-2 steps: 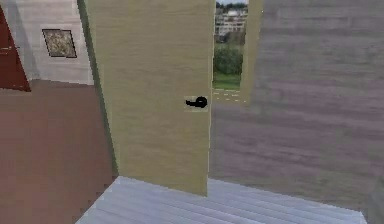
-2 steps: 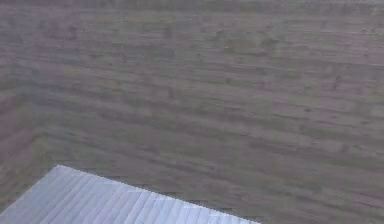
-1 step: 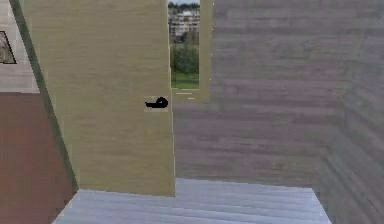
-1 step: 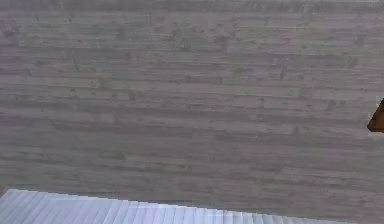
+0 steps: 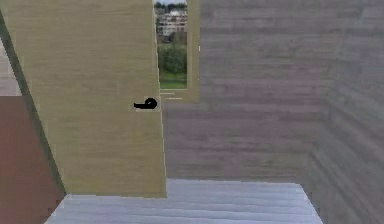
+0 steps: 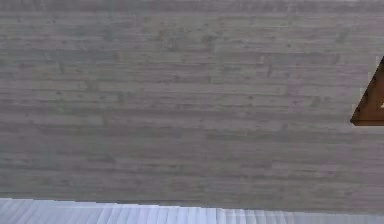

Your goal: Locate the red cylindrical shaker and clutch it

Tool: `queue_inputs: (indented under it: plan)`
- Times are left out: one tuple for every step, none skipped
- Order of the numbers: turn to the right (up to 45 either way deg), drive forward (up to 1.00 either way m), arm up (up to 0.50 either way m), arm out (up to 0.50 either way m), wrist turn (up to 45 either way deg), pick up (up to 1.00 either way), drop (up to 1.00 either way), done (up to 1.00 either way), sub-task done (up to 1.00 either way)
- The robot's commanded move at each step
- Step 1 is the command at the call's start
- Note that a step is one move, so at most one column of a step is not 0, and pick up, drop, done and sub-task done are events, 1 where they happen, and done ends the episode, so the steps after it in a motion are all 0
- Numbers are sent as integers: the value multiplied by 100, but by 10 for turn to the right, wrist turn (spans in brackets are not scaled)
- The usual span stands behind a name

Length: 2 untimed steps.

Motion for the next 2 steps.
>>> queue_inputs:
  plan:
    - [0, 30, 0, 0, 0, 0, 0, 0, 0]
    - [-450, 0, 0, 0, 0, 0, 0, 0, 0]
